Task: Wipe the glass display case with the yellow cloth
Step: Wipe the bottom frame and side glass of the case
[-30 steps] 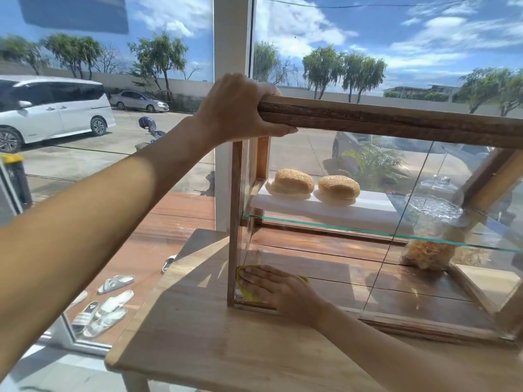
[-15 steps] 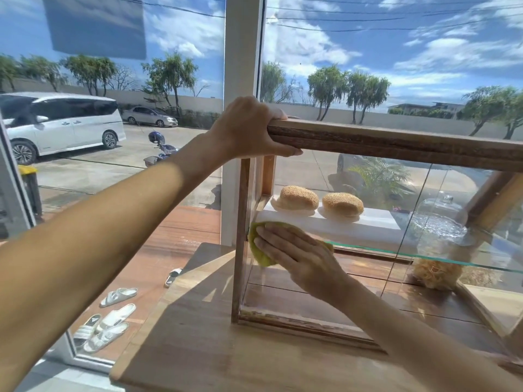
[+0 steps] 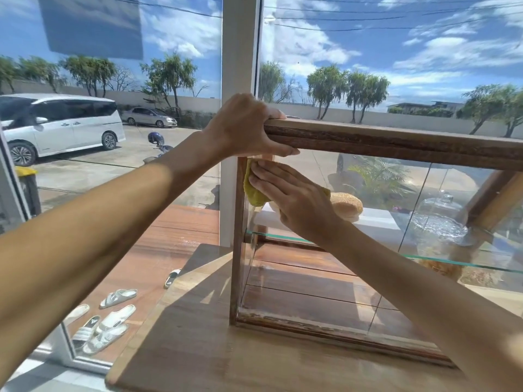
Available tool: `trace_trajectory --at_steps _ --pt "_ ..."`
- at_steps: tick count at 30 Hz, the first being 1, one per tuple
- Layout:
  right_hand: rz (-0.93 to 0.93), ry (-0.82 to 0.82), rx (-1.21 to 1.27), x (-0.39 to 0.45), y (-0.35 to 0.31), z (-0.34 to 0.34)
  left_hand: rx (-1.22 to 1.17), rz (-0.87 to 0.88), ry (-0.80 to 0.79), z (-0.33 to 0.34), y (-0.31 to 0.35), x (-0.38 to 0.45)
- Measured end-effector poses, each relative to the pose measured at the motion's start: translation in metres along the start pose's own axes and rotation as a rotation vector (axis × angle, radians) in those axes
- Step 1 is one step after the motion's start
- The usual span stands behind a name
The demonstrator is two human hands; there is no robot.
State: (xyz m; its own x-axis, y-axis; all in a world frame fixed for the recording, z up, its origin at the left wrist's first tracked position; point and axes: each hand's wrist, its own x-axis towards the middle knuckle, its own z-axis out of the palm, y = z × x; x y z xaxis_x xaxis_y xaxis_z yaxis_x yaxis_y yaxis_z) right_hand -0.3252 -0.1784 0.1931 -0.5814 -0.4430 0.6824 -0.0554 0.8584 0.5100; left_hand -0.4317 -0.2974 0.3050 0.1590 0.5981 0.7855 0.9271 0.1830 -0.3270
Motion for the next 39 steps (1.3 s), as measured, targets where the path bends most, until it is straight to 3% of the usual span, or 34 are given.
trace_trajectory --at_steps 5,20,32,34,39 --pt "-0.061 -0.102 0.071 -0.018 -0.005 0.006 -0.021 0.001 0.014 0.004 -0.001 0.000" --pt "-0.129 -0.118 0.165 -0.114 -0.069 0.076 -0.034 -0.002 0.054 0.004 0.001 -0.004" --pt "-0.126 -0.426 0.248 -0.158 -0.109 0.090 0.041 -0.016 -0.064 0.002 0.007 0.000" --pt "-0.126 -0.367 0.258 -0.156 -0.107 0.077 0.051 -0.024 -0.071 0.003 0.009 0.001" --pt "-0.095 -0.035 0.232 -0.126 -0.062 0.027 0.081 -0.012 -0.016 0.007 0.010 0.002"
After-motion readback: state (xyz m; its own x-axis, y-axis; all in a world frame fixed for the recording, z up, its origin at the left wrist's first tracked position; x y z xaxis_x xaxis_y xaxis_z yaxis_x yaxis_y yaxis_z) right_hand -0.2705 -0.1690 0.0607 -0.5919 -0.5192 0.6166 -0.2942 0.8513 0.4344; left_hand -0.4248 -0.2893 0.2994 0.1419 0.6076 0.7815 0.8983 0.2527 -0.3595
